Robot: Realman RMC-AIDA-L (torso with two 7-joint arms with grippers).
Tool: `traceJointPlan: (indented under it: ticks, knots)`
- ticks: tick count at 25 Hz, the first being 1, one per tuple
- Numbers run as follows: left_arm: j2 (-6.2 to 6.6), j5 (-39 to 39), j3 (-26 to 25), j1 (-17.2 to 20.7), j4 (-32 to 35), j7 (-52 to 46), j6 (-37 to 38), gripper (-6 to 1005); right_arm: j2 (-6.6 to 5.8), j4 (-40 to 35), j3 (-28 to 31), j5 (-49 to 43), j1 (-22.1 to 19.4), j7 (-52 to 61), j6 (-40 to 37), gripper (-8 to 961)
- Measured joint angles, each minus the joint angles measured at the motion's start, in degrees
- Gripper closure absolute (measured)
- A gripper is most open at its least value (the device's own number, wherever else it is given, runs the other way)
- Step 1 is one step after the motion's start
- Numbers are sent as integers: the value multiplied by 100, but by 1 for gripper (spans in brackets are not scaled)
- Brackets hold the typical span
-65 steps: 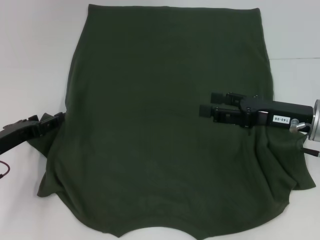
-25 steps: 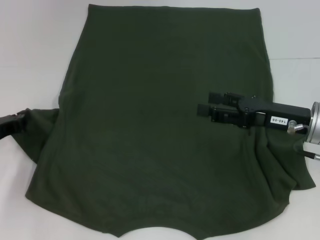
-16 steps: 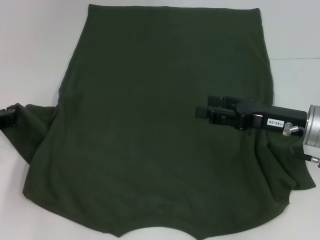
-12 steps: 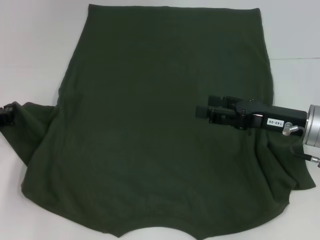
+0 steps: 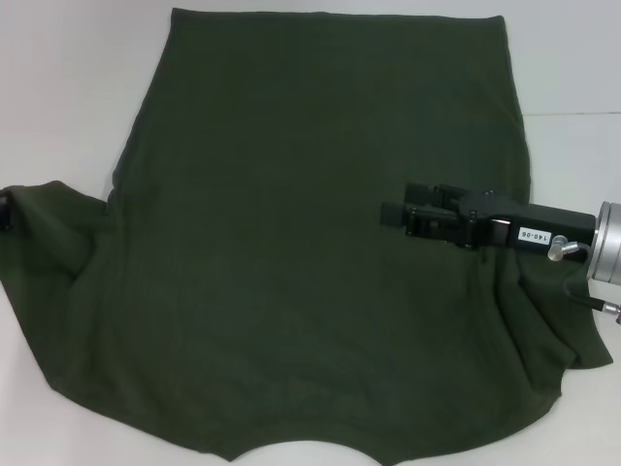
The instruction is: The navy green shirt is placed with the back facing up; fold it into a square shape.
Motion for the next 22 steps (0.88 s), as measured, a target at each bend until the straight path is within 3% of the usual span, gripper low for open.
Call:
traceJointPlan:
  ticks: [22]
  knots:
    - [50,-1,8,-68,44,1,-74,996,0,48,10,8,0,0,-3,69]
